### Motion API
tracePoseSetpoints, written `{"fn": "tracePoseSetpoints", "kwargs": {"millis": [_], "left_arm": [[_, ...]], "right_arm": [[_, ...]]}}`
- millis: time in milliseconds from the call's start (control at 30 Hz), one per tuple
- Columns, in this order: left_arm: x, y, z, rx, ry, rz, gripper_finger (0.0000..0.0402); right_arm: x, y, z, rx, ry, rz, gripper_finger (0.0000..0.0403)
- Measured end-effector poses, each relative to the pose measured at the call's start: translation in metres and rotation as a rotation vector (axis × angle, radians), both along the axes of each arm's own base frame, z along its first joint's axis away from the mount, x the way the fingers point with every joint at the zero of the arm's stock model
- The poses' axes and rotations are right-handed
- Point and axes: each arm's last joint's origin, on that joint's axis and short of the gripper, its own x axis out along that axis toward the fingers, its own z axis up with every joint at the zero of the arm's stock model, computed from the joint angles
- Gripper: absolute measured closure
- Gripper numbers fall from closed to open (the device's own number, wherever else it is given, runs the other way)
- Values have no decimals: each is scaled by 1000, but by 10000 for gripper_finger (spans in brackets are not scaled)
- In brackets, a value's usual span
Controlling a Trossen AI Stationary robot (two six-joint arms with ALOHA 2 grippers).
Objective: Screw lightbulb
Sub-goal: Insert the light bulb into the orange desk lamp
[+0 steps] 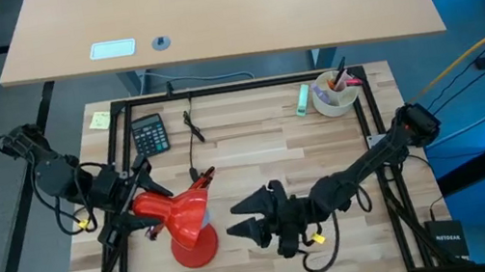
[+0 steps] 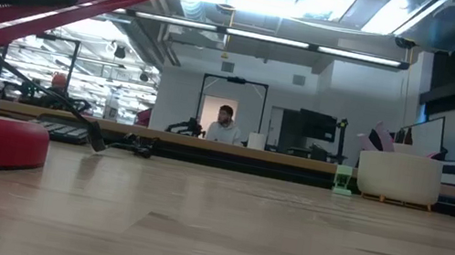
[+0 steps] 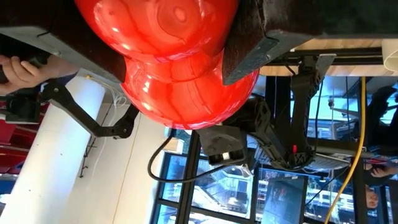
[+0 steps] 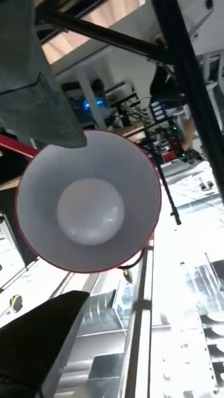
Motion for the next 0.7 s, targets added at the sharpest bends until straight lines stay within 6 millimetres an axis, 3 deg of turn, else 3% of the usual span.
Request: {"fn": "tracePoseSetpoints", "kwargs": {"millis": [267, 467, 700], "left_arm": [[0, 0, 0, -26, 8, 1, 149], [0, 0, 0, -32, 8, 1, 149], [1, 0, -1, -30, 12, 3, 149]], "right_arm": [[3, 0, -14, 45, 149, -53, 5], [7, 2, -30, -44, 272, 36, 6], [14, -2, -52, -108, 390, -115, 6]]}}
